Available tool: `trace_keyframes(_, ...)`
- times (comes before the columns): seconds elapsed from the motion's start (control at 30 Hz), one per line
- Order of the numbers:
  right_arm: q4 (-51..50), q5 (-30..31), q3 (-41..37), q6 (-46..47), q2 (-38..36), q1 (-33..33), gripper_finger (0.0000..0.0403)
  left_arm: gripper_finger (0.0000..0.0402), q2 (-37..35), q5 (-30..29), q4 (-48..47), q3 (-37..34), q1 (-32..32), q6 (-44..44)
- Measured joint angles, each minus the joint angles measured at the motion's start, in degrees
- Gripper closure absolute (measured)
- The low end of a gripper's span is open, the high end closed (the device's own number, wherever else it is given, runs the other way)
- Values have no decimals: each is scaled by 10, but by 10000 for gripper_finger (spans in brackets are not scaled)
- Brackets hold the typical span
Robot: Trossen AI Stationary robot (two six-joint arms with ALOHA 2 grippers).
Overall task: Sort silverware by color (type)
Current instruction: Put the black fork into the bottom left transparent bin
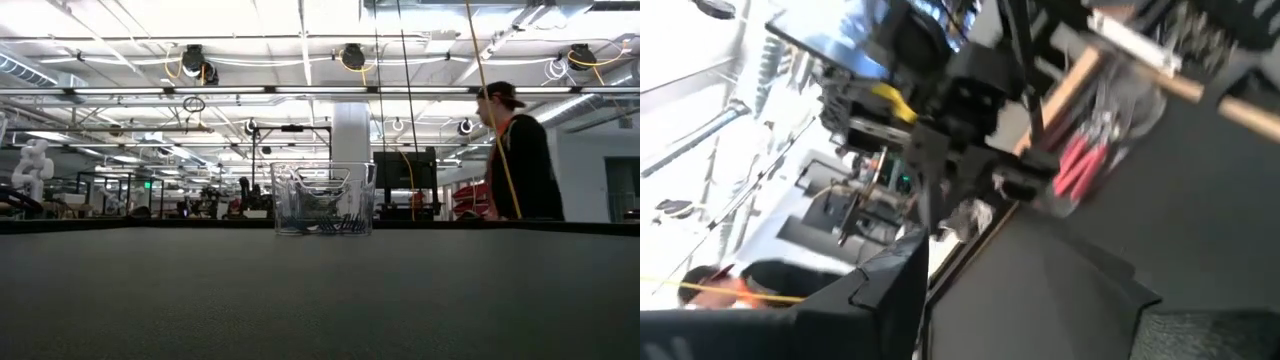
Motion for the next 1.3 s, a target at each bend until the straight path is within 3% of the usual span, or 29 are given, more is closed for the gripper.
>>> trace_keyframes(0.2, 3, -69, 0, -26, 0, 12, 402, 199, -43, -3, 8, 0, -33, -16)
trace_keyframes(0.3, -27, -105, 0, -33, -1, 14, 402, 199, -73, -35, 15, 0, -46, -12)
trace_keyframes(0.53, -65, -114, 0, -36, -1, 11, 403, 198, -111, -146, 15, 0, -61, 1)
trace_keyframes(0.67, -70, -181, 0, -43, -1, 6, 403, 198, -109, -148, -8, -4, -60, -29)
trace_keyframes(0.93, -76, -293, 0, -66, -1, 5, 403, 198, -109, -66, -61, -14, -28, -148)
trace_keyframes(1.17, -88, -302, 0, -70, -1, 4, 403, 198, -117, 97, -34, -11, 47, -427)
trace_keyframes(1.3, -94, -302, 0, -70, -1, 4, 403, 198, -118, 249, -59, -11, 96, -518)
